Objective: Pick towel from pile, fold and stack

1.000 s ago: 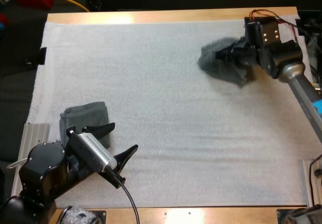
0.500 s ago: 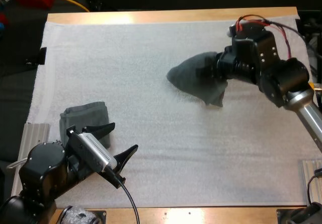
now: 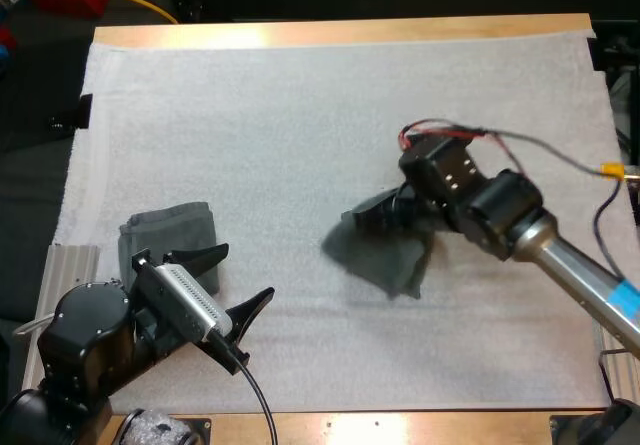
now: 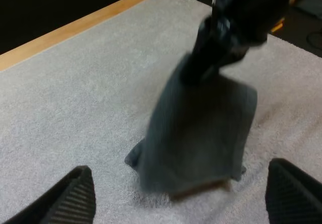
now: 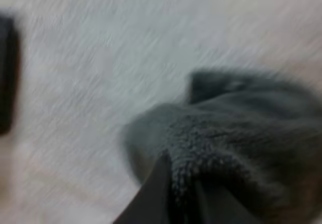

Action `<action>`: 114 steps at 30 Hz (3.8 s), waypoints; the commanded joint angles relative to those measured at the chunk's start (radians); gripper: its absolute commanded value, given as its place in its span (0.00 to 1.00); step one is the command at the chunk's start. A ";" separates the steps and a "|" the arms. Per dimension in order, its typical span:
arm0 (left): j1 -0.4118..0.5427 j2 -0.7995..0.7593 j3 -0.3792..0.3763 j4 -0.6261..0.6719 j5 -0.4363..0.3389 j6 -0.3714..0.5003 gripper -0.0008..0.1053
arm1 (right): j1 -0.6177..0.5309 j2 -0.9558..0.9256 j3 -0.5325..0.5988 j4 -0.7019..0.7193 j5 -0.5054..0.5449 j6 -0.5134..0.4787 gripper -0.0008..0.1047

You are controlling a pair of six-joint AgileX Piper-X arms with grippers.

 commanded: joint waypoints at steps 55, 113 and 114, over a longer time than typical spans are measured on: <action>-0.003 0.000 -0.005 0.035 -0.009 -0.010 0.64 | 0.205 -0.008 0.173 0.072 0.050 -0.057 0.73; -0.003 0.000 -0.005 0.095 0.000 -0.010 0.64 | 0.207 0.220 0.176 0.090 0.305 -0.101 0.01; -0.003 0.000 -0.005 0.095 0.000 -0.010 0.64 | 0.207 0.209 0.176 0.117 0.321 -0.118 0.01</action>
